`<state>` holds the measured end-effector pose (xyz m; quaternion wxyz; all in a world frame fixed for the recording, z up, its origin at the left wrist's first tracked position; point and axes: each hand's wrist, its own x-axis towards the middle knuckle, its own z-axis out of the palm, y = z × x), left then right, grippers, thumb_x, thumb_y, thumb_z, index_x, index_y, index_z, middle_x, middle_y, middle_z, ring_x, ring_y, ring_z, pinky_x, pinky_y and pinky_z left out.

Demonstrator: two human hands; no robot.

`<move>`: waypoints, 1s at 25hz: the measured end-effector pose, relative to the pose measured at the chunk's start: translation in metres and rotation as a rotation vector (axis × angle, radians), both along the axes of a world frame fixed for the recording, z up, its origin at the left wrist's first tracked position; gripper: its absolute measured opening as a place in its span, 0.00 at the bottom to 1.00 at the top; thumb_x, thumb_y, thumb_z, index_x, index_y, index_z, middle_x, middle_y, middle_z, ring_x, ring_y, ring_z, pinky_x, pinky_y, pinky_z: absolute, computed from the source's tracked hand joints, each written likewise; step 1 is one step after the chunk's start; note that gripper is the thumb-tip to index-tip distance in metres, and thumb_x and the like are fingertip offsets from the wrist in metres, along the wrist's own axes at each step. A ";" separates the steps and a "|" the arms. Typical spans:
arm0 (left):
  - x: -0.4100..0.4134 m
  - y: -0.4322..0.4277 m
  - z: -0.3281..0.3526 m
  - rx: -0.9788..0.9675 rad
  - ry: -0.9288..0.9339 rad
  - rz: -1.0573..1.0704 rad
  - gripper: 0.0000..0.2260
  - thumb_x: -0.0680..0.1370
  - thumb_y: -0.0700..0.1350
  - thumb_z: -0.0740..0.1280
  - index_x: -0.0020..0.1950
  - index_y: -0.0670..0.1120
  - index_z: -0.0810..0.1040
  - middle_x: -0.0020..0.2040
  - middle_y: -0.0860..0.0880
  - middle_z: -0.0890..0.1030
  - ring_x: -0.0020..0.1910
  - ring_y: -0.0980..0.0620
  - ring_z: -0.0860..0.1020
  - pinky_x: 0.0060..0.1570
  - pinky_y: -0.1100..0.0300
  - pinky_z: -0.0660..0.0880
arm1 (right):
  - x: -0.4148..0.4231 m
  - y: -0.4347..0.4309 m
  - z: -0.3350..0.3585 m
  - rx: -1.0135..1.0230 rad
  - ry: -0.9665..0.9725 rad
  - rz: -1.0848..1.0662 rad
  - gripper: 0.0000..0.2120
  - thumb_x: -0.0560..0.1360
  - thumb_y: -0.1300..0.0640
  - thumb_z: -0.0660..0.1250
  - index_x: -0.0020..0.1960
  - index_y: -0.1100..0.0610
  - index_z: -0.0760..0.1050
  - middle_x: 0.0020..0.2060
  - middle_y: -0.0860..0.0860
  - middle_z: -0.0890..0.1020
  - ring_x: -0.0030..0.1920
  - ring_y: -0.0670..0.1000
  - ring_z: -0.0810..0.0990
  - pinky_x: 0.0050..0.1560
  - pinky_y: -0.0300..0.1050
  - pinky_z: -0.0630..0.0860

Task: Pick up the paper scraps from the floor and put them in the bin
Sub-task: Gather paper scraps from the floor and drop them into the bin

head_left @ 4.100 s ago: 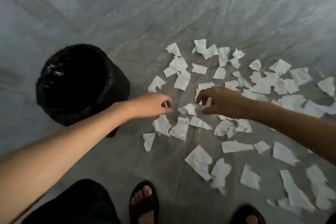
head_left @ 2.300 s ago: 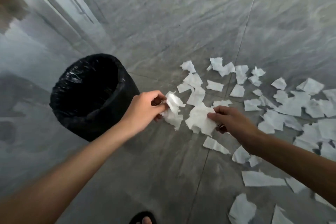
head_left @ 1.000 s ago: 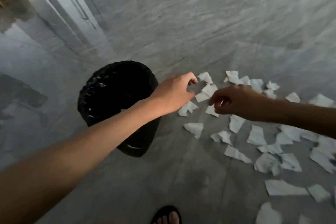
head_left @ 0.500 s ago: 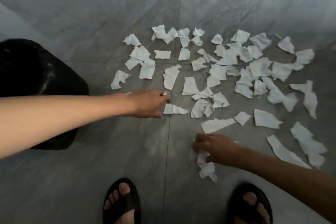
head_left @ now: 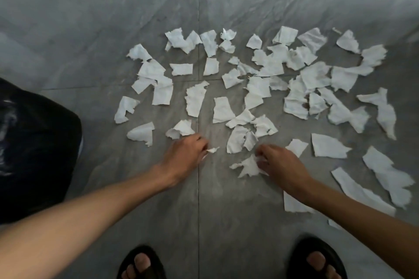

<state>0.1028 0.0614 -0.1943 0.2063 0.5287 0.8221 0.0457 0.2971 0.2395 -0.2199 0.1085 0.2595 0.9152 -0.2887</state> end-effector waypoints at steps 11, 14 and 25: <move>-0.029 0.000 -0.006 -0.097 -0.028 0.260 0.03 0.77 0.43 0.66 0.49 0.45 0.78 0.52 0.45 0.80 0.50 0.43 0.78 0.43 0.53 0.71 | -0.043 -0.008 0.014 0.222 0.057 0.300 0.07 0.75 0.57 0.65 0.52 0.55 0.73 0.59 0.52 0.73 0.53 0.53 0.77 0.43 0.48 0.76; -0.043 0.002 0.024 -0.061 -0.117 0.083 0.05 0.76 0.43 0.68 0.51 0.46 0.77 0.52 0.46 0.82 0.51 0.45 0.79 0.46 0.53 0.74 | -0.051 -0.013 0.010 0.129 0.025 0.335 0.08 0.75 0.58 0.63 0.54 0.57 0.71 0.55 0.54 0.76 0.56 0.55 0.74 0.50 0.47 0.70; -0.125 -0.075 0.023 -0.269 -0.084 0.294 0.24 0.72 0.41 0.72 0.66 0.42 0.68 0.57 0.36 0.77 0.57 0.37 0.76 0.50 0.52 0.72 | -0.087 -0.039 0.013 0.028 0.013 0.211 0.06 0.70 0.62 0.65 0.47 0.57 0.75 0.46 0.56 0.81 0.46 0.58 0.80 0.43 0.49 0.74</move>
